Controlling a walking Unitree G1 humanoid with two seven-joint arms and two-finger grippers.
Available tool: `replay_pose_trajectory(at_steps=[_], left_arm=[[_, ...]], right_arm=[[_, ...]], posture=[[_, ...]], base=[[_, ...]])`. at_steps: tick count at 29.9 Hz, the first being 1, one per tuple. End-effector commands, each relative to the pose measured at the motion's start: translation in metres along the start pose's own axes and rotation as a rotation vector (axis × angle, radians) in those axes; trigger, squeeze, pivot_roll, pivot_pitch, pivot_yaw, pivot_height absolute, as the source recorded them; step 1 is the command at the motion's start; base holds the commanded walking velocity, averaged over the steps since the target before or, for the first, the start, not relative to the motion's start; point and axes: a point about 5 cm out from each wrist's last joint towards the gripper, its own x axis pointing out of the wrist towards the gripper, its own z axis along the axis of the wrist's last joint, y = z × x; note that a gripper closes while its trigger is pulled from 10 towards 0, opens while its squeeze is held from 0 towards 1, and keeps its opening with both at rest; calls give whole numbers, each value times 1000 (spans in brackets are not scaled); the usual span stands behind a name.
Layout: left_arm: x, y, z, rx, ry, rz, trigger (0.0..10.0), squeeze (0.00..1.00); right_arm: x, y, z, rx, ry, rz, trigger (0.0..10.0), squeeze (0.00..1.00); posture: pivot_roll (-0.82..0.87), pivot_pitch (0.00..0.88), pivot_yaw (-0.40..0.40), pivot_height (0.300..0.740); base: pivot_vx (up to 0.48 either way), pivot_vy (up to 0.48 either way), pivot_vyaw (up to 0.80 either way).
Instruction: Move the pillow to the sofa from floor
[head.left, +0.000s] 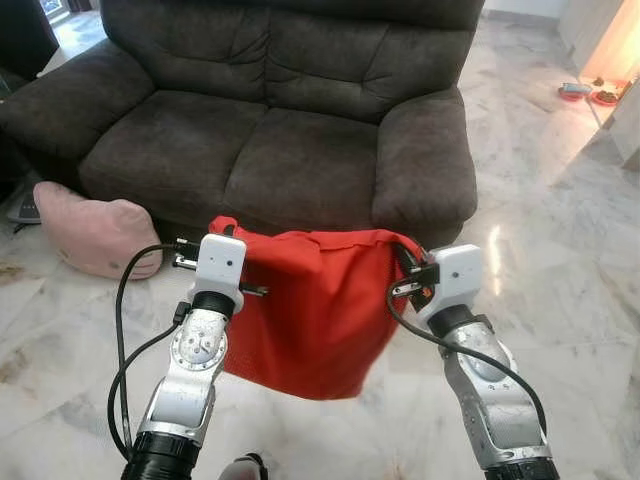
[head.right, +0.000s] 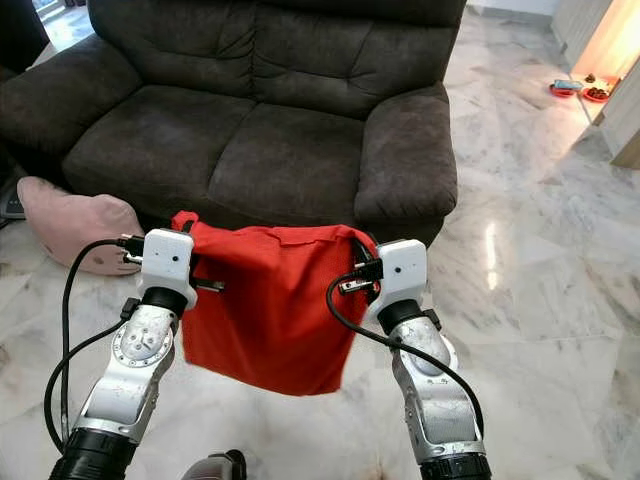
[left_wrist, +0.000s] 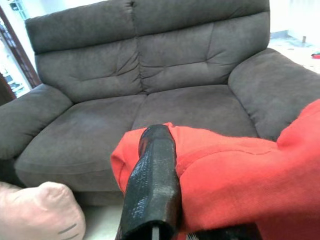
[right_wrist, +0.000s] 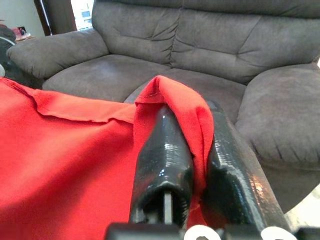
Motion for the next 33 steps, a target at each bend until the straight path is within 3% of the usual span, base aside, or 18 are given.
replay_pose_trajectory(at_steps=[1, 9, 30, 33], left_arm=[[6, -2, 20, 0, -99, -8, 10000, 0], [6, -2, 20, -3, -102, -12, 10000, 0], [7, -2, 21, -9, -105, -12, 10000, 0], [7, -2, 21, -10, -107, -11, 10000, 0]], right_arm=[[4, 2, 19, -24, -87, 20, 10000, 0], [4, 5, 21, -38, -103, 36, 10000, 0], [5, 4, 21, -24, -104, 32, 10000, 0], [4, 5, 22, -26, -113, 42, 10000, 0]], posture=[[101, 97, -57, 740], [101, 98, -57, 740], [100, 98, -57, 740], [99, 97, -58, 740]], base=[[285, 0, 0], [307, 0, 394], [336, 0, 0], [341, 0, 717]])
